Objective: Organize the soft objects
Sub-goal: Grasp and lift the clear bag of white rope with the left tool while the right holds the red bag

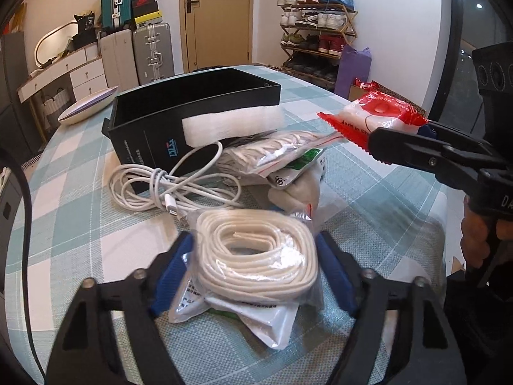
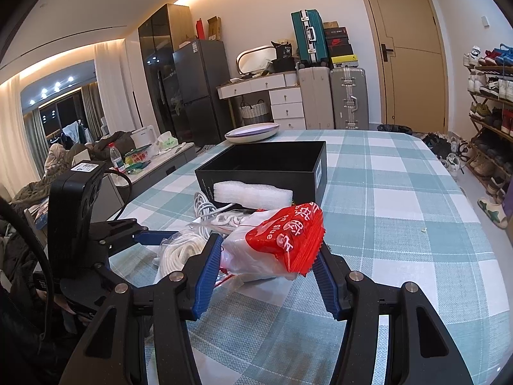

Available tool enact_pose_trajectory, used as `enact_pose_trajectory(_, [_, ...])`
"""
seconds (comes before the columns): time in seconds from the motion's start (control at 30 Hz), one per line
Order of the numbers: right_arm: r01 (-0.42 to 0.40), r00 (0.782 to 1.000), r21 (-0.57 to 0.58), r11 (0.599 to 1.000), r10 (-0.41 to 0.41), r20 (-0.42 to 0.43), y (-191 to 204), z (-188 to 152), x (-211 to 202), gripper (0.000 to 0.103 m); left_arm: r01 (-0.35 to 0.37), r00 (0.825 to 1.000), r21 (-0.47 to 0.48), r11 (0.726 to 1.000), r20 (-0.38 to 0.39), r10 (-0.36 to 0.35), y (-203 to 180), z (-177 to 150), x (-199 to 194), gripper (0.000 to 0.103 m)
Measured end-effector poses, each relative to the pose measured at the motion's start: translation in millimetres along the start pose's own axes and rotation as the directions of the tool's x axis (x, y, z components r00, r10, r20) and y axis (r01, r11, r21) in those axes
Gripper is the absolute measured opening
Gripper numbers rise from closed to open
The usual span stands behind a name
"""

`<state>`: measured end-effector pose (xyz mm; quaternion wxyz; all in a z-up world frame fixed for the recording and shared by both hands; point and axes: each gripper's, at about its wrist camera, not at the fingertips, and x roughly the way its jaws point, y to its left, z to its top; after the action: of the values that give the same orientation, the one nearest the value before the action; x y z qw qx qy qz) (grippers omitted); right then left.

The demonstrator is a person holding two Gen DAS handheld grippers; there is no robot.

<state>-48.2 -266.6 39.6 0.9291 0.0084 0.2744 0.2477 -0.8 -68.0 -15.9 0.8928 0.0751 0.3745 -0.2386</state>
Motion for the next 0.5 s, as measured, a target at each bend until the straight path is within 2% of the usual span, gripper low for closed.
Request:
enact_pose_trajectory(0.2, [-0.001,1.000,-0.001,1.000,0.001,-0.001,0.3,0.2,0.0,0.056,0.012,1.000,0.027,1.000,0.010,-0.012,-5.1,-1.4,-5.6,0.057])
enact_pose_trajectory(0.5, [-0.019,1.000,-0.011,1.000,0.020,0.019,6.4,5.4,-3.9,0.056,-0.018,0.996,0.020,1.000,0.086,0.016,-2.9,0.9,-37.3,0.057])
